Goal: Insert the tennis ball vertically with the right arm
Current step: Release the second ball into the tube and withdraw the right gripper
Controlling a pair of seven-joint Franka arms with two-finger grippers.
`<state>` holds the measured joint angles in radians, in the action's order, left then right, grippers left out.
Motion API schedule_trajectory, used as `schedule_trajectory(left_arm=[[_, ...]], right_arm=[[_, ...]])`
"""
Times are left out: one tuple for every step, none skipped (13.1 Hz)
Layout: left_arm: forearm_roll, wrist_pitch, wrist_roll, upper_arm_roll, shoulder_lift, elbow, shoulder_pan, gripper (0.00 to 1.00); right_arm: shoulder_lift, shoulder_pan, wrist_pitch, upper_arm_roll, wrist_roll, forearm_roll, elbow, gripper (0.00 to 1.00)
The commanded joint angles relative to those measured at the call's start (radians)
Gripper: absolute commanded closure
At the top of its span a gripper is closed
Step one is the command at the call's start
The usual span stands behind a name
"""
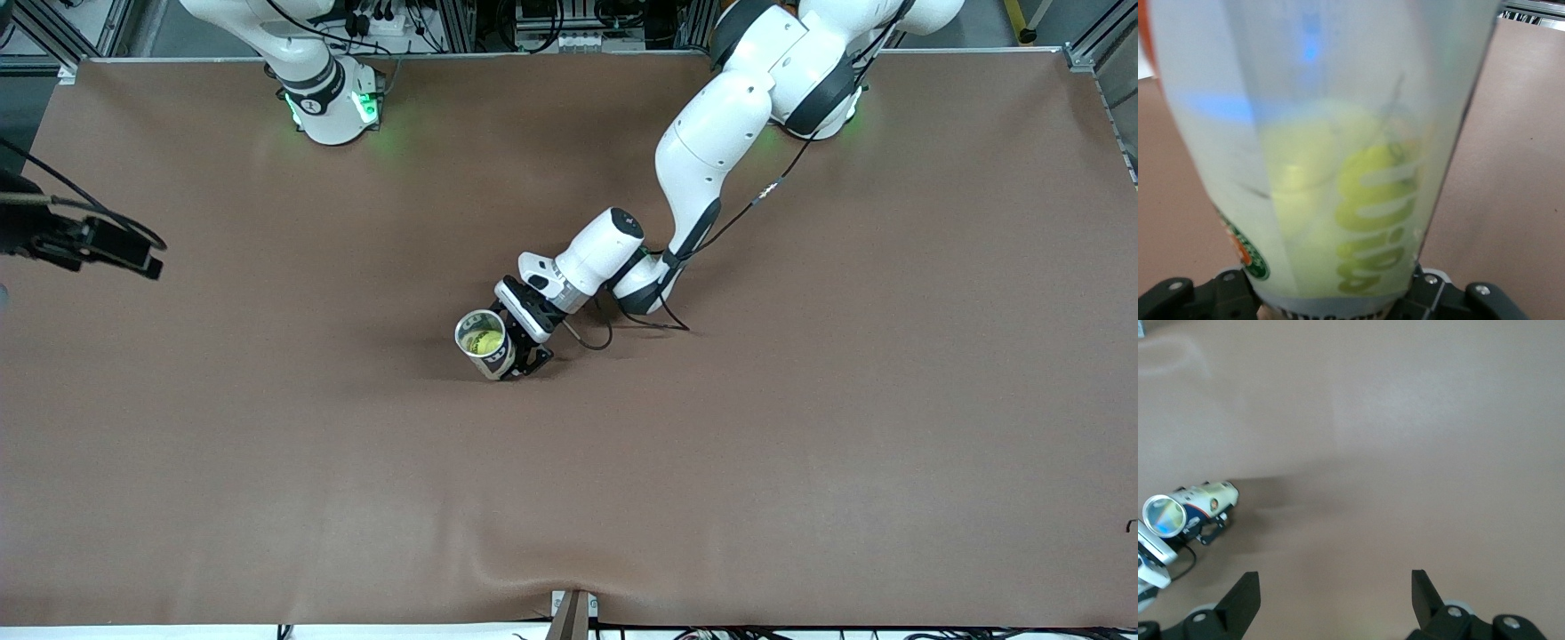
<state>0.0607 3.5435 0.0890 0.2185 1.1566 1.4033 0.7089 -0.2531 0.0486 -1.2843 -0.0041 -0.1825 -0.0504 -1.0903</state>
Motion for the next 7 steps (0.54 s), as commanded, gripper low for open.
schedule_trajectory(left_arm=[[-0.007, 0.009, 0.014, -0.002, -0.006, -0.003, 0.004, 0.23], [-0.007, 0.011, 0.014, -0.002, -0.006, -0.003, 0.004, 0.23], [-0.007, 0.009, 0.012, -0.002, -0.006, -0.003, 0.004, 0.23], [-0.007, 0.011, 0.014, -0.002, -0.006, -0.003, 0.003, 0.2], [-0.007, 0.011, 0.012, -0.002, -0.006, -0.003, 0.003, 0.14], [-0.007, 0.011, 0.012, -0.002, -0.006, -0.001, 0.003, 0.09], [-0.007, 0.011, 0.012, -0.002, -0.008, -0.001, -0.002, 0.0]], right_arm=[[0.197, -0.001, -0.082, -0.001, 0.031, 0.041, -0.259, 0.0], [0.26, -0.001, -0.125, -0.001, 0.037, 0.047, -0.349, 0.0], [0.302, -0.003, -0.153, -0.001, 0.04, 0.064, -0.411, 0.0], [0.317, -0.001, -0.162, -0.001, 0.058, 0.085, -0.445, 0.0], [0.321, 0.0, -0.161, 0.001, 0.095, 0.107, -0.45, 0.0], [0.319, -0.001, -0.158, 0.001, 0.116, 0.11, -0.45, 0.0], [0.313, -0.004, -0.153, -0.001, 0.12, 0.11, -0.445, 0.0]])
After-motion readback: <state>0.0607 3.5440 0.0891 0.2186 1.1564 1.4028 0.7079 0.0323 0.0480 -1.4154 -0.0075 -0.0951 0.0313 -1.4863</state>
